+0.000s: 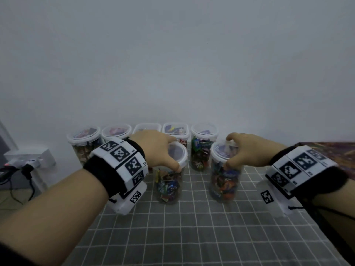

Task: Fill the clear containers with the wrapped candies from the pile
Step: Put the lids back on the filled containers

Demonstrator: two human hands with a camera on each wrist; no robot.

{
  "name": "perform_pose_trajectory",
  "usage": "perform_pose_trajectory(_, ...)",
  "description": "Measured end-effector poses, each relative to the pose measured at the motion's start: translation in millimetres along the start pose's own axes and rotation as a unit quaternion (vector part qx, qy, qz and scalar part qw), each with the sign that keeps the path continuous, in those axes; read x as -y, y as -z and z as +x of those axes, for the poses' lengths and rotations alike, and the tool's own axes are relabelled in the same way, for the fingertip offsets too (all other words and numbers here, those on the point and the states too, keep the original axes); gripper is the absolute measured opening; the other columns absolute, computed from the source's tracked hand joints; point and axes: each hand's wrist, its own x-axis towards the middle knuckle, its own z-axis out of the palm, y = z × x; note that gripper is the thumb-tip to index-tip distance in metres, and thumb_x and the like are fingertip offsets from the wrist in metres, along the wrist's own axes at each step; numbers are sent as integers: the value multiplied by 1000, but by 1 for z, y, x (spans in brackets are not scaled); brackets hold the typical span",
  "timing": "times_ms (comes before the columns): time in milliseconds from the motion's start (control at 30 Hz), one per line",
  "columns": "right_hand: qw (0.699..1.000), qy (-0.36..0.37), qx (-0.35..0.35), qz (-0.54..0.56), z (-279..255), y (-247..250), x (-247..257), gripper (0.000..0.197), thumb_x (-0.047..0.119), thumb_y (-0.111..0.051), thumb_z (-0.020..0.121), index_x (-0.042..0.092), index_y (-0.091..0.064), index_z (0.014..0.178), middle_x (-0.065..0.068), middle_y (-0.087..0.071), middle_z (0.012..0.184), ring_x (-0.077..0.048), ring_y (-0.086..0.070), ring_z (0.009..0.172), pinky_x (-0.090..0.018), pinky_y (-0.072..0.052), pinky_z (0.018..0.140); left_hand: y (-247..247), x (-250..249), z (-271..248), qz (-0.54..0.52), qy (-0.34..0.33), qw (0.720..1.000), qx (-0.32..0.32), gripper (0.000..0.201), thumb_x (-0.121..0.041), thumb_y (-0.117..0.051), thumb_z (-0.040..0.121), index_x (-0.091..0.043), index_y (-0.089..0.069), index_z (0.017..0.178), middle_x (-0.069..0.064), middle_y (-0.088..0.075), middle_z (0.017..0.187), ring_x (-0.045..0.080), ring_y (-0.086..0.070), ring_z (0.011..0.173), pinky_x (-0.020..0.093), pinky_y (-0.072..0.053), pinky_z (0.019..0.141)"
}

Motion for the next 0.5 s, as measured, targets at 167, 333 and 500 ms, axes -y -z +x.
perform_pose_trajectory(167,997,-70,-29,14,27,8,-37,76,35,-77,72,9,-40,133,-12,-54,122,-23,-49,95,-30,-43,80,-4,-16,14,-24,-32,999,-12,78,-67,-64,68,-28,-46,133,-1,-63,116,21,-57,103,37,-49,87)
perform_pose_trajectory(333,993,-84,-49,72,64,5,-56,70,28,-78,72,8,-44,130,-8,-55,110,-23,-51,93,-28,-39,74,-10,-22,25,-42,-39,998,-24,82,-68,-63,67,-30,-42,137,-4,-62,119,19,-57,106,36,-49,88)
perform_pose_trajectory(500,992,-72,-45,98,88,5,-59,67,26,-78,72,8,-46,129,-8,-54,112,-26,-52,99,-31,-43,82,-17,-18,28,-67,-45,996,-42,83,-67,-63,68,-33,-38,140,-6,-58,128,17,-54,113,35,-47,92)
